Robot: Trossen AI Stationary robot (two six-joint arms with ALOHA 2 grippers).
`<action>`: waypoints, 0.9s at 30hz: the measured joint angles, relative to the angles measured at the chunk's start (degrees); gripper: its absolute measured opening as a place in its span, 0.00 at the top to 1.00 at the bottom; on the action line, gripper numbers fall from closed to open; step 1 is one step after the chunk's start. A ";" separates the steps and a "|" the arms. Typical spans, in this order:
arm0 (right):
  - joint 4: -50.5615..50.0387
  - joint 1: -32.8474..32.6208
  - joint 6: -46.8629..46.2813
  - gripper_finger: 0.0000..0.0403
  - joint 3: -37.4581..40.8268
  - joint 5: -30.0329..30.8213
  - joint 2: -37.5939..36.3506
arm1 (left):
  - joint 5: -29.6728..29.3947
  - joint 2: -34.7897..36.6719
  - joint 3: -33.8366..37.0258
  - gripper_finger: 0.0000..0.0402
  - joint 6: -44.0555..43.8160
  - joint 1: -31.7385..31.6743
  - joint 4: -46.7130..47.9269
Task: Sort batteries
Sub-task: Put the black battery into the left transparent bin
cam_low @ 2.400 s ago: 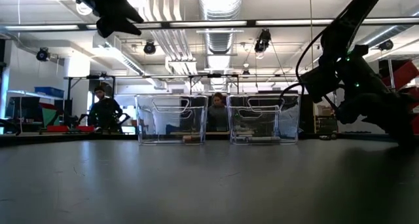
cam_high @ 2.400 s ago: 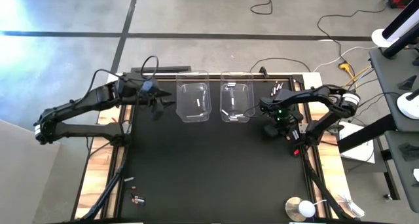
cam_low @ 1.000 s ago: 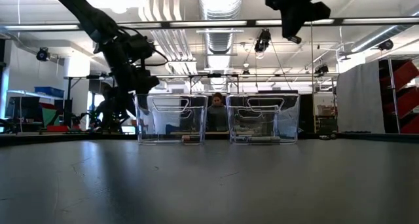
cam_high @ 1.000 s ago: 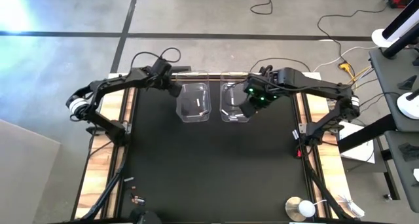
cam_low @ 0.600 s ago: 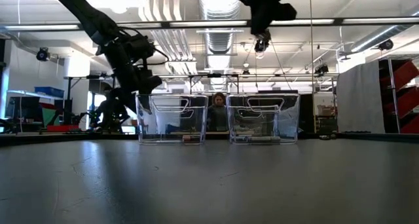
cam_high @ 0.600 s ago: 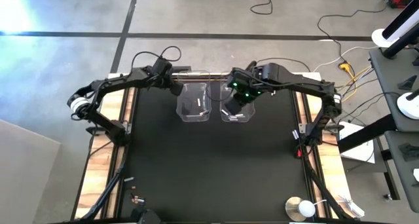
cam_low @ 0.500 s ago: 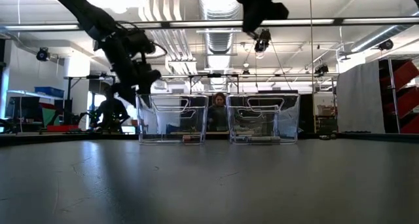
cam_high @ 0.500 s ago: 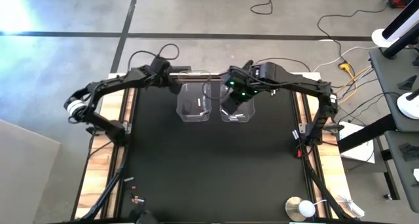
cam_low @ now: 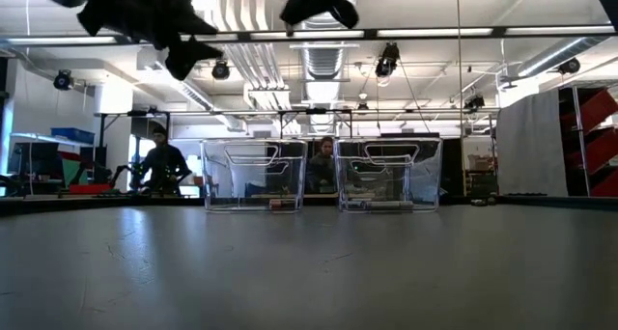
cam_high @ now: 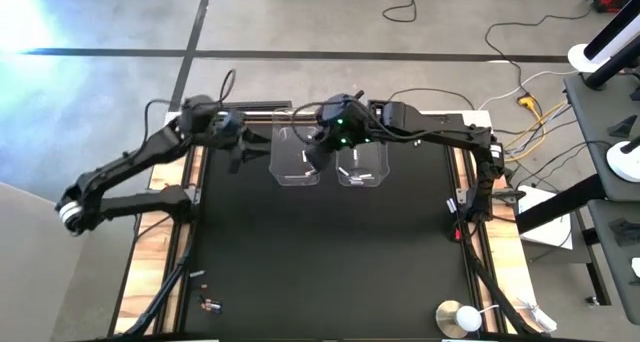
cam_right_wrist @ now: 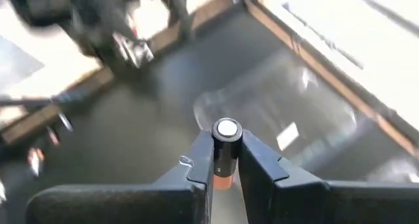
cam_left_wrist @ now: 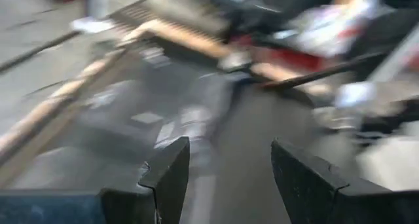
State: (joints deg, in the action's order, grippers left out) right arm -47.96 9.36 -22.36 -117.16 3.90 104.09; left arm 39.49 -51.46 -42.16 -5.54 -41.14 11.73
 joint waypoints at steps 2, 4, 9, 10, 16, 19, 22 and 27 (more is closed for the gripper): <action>5.68 -0.10 0.61 0.90 -0.01 -0.49 0.00 | 1.75 2.85 3.96 0.52 -4.17 1.01 -6.91; 10.66 -0.12 0.91 0.90 -0.01 -2.68 0.00 | 1.81 5.02 7.76 0.52 -7.26 2.02 -15.33; 16.75 -0.64 0.98 0.90 -0.02 -4.39 0.82 | 1.66 6.06 14.55 0.52 -19.45 3.27 -36.94; 17.02 -0.79 0.84 0.90 0.01 -4.39 1.39 | 1.68 5.63 15.23 0.52 -22.08 3.32 -39.18; 18.37 -1.24 -0.35 0.90 -0.05 -4.37 4.08 | 2.09 1.92 15.00 0.53 -24.94 4.11 -39.93; 18.25 -1.39 -0.69 0.90 -0.10 -4.37 5.15 | 3.51 0.06 13.48 0.54 -23.91 4.92 -40.01; 18.22 -1.39 -1.04 0.90 -0.07 -4.12 5.68 | 4.01 -1.06 12.21 0.57 -23.39 5.36 -40.05; 19.31 -1.20 -0.81 0.90 -0.07 -3.95 5.68 | 4.73 -2.99 11.81 0.61 -22.44 6.58 -39.85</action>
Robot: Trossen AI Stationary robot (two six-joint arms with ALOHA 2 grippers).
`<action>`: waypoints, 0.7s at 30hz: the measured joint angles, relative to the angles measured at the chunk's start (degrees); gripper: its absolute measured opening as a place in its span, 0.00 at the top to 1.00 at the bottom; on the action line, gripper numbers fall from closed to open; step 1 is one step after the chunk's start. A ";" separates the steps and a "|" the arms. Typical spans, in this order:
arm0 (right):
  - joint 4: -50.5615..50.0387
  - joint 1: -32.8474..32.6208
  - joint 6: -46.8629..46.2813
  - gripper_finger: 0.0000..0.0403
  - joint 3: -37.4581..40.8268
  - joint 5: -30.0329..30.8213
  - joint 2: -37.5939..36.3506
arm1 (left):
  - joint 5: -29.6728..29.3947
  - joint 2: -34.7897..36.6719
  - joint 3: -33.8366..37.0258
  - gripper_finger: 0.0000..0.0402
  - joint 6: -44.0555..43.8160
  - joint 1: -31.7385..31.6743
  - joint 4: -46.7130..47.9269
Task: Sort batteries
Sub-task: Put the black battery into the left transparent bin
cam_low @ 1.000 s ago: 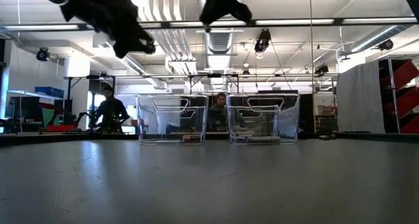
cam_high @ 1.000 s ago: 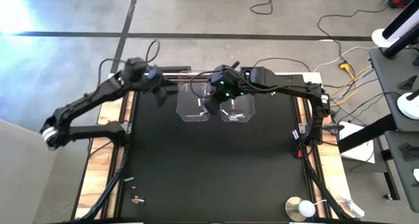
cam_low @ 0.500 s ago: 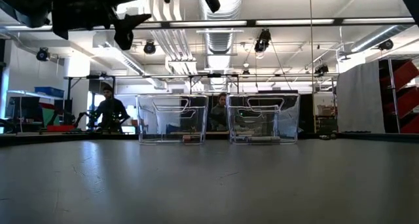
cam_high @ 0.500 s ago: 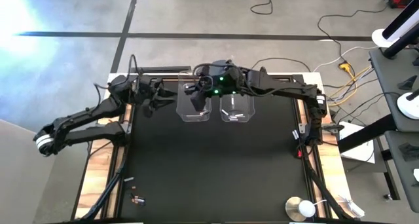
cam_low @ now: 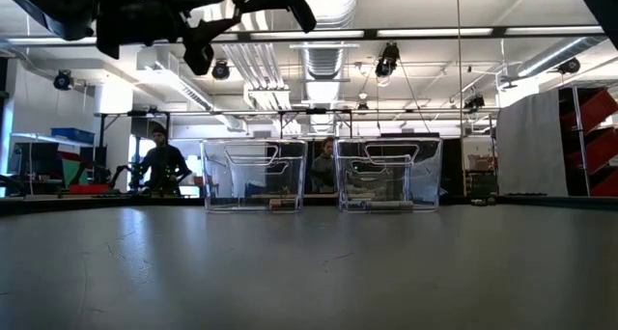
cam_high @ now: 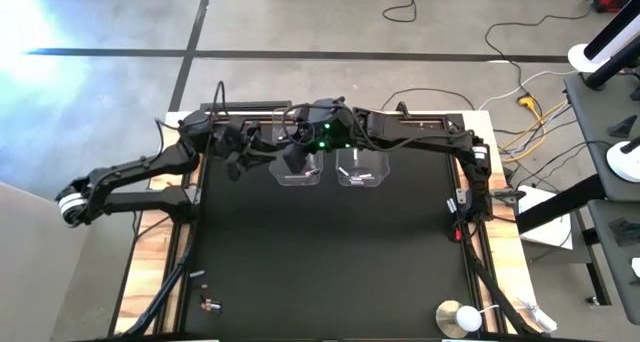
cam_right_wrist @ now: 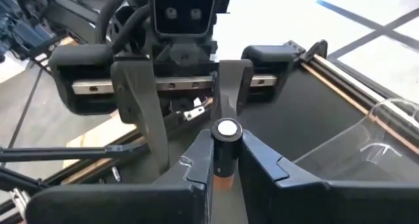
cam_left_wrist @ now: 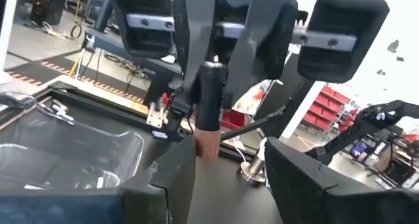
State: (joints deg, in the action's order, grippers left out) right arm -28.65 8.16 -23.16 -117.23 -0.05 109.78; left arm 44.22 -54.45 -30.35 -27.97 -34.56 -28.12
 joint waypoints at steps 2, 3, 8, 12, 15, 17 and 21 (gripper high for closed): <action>0.42 -0.02 -0.02 0.90 0.00 0.04 0.24 | -0.24 -0.84 0.00 0.61 0.55 0.48 0.00; 0.98 -0.03 -0.11 0.90 0.00 0.02 0.63 | -0.49 -1.29 0.00 0.61 0.67 0.81 -0.01; 0.59 -0.04 -0.95 0.90 0.09 0.05 1.35 | -2.84 -2.84 -0.25 0.61 2.02 1.98 -0.22; 0.18 -0.04 -1.28 0.89 0.11 0.08 1.46 | -3.09 -3.41 -0.86 0.61 2.23 2.39 -0.25; 0.27 -0.04 -1.31 0.90 0.11 0.05 1.46 | -3.12 -3.26 -0.90 0.63 2.23 2.40 -0.26; 0.26 -0.04 -1.77 0.90 0.11 -0.01 1.46 | -3.22 -3.26 -0.90 0.69 2.15 2.39 0.03; 0.16 -0.08 -3.43 0.84 0.09 -0.10 1.46 | -3.34 -3.65 -0.90 0.90 2.02 2.39 0.08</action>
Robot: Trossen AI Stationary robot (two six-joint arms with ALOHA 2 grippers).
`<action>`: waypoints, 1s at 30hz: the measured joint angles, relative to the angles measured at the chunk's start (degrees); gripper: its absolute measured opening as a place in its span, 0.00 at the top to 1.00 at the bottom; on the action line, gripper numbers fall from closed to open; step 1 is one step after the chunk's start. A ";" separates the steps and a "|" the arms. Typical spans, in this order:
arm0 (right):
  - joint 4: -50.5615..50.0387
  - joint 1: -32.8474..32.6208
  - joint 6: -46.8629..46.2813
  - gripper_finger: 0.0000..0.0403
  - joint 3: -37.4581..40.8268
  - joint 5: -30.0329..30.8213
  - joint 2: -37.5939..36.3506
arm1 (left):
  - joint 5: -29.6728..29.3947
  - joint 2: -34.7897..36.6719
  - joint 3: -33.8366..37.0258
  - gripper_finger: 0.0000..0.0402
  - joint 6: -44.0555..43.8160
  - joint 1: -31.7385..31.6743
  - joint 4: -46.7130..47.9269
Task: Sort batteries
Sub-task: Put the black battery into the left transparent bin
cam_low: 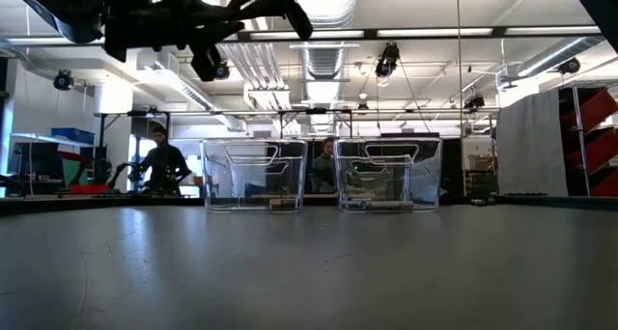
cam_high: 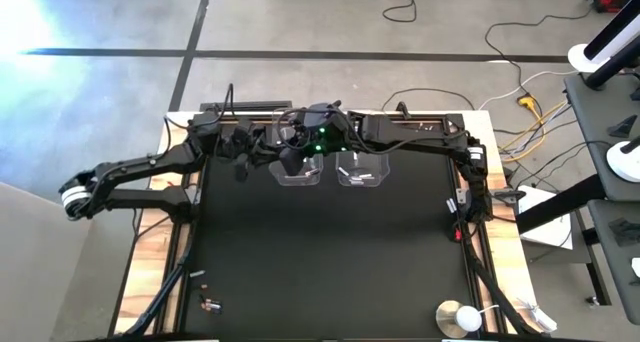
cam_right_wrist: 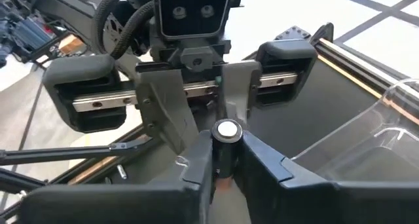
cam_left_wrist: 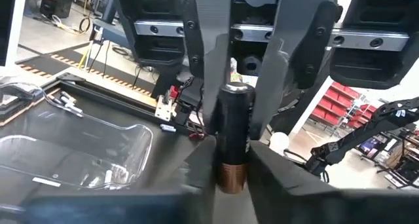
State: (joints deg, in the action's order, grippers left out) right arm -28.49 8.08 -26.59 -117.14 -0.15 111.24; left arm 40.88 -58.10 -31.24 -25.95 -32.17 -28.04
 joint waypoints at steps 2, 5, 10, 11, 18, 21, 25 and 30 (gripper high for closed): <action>-0.12 0.01 0.00 0.79 0.02 0.17 0.00 | -0.10 -0.29 -0.02 0.93 -0.05 0.14 0.08; -0.10 0.05 0.03 0.71 0.02 0.29 -0.04 | -1.20 -0.33 -0.02 0.93 -0.49 0.22 0.49; -6.85 0.06 3.43 0.59 -2.42 0.95 -2.39 | -2.43 -0.25 -0.04 0.93 -0.66 0.20 2.95; -9.01 0.04 4.07 0.57 -3.54 2.46 -3.11 | -2.92 -0.41 -0.09 0.93 -0.33 0.20 4.84; -26.16 -0.55 6.61 0.47 -10.43 13.92 -8.40 | -14.85 -5.98 -10.99 0.93 14.71 0.49 32.94; -33.20 -0.72 3.87 0.46 -11.11 14.31 -9.72 | -25.24 -11.91 -18.84 0.93 24.54 0.49 47.16; -40.76 -2.08 -2.56 0.45 -9.65 15.51 -11.52 | -32.78 -21.23 -26.57 0.93 32.27 -0.02 56.65; -46.71 -7.38 -8.50 0.46 -8.73 20.61 -11.15 | -32.89 -31.42 -33.10 0.93 34.81 -0.14 58.95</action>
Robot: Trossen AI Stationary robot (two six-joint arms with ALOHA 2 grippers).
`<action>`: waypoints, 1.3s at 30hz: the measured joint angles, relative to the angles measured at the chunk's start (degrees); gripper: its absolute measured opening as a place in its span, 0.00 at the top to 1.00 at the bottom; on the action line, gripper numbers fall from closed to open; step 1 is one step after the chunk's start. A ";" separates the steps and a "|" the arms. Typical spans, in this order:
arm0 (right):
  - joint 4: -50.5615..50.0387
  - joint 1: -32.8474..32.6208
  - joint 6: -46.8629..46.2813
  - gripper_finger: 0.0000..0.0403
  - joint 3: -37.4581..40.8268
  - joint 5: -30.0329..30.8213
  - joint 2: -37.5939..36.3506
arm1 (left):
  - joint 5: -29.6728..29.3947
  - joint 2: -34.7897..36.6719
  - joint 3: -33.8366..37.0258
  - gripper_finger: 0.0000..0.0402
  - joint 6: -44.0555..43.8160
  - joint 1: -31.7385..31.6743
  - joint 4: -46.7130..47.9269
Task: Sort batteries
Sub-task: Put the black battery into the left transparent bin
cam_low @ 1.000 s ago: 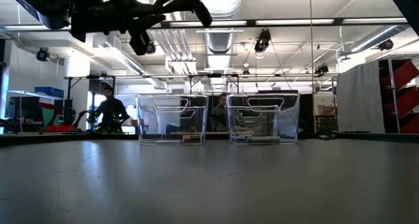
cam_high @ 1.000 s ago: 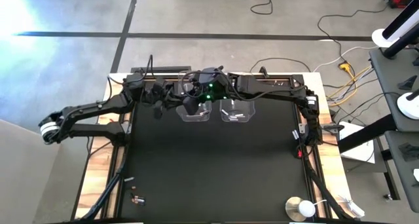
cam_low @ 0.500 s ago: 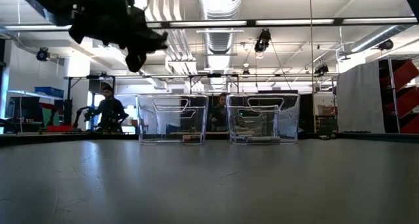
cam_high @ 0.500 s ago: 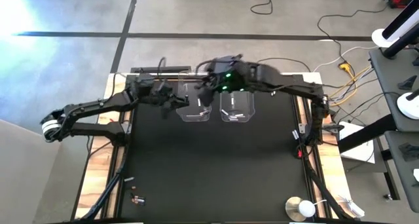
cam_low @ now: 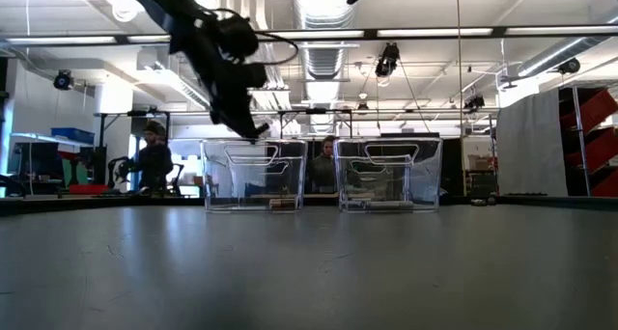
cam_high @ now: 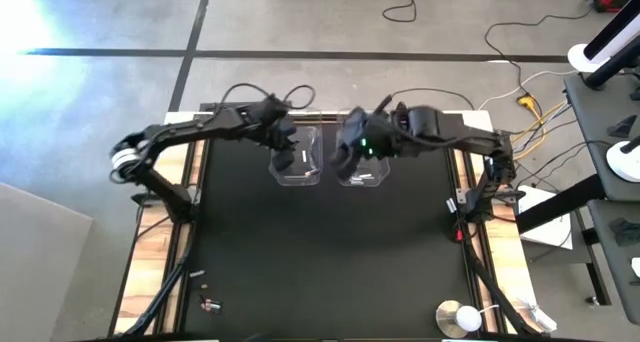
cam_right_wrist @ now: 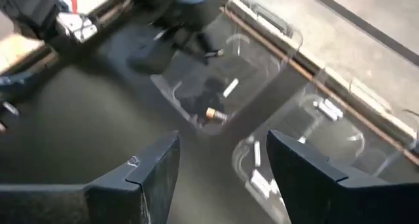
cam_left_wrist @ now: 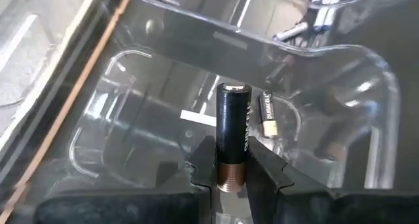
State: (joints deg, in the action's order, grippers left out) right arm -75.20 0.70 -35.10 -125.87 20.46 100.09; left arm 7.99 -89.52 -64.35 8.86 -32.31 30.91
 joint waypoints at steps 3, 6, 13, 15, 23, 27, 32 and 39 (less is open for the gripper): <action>-1.59 -3.39 -2.42 0.46 0.03 2.25 0.09 | -0.80 -5.22 -4.15 0.93 1.39 -0.06 2.85; -2.42 -6.48 -4.69 0.46 0.03 5.35 0.09 | -3.34 -9.72 -7.59 0.93 2.80 -0.05 6.13; -7.23 -9.85 -11.53 0.46 0.03 11.09 -0.56 | -4.11 -16.57 -11.10 0.93 2.56 -0.99 8.39; -8.51 -9.85 -13.58 0.46 0.03 11.09 -0.58 | -4.09 -17.42 -11.38 0.93 2.54 -0.64 8.22; -8.99 -9.56 -14.99 0.46 0.20 11.09 -0.56 | -4.52 -21.26 -11.01 0.93 2.07 -0.44 5.31; -8.95 -9.29 -15.88 0.46 0.20 11.11 -0.56 | -4.49 -23.13 -11.01 0.93 2.53 -0.31 5.08; -8.44 -8.81 -16.89 0.46 0.31 11.23 -0.56 | -4.59 -24.72 -11.04 0.87 2.57 0.23 4.77; -9.28 -5.10 -19.11 0.46 0.31 11.64 -0.56 | -4.57 -24.75 -11.07 0.77 3.03 0.56 4.15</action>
State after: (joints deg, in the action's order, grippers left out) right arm -84.48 -4.40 -54.21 -125.56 32.10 99.53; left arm 3.42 -114.27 -75.42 11.89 -31.75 35.06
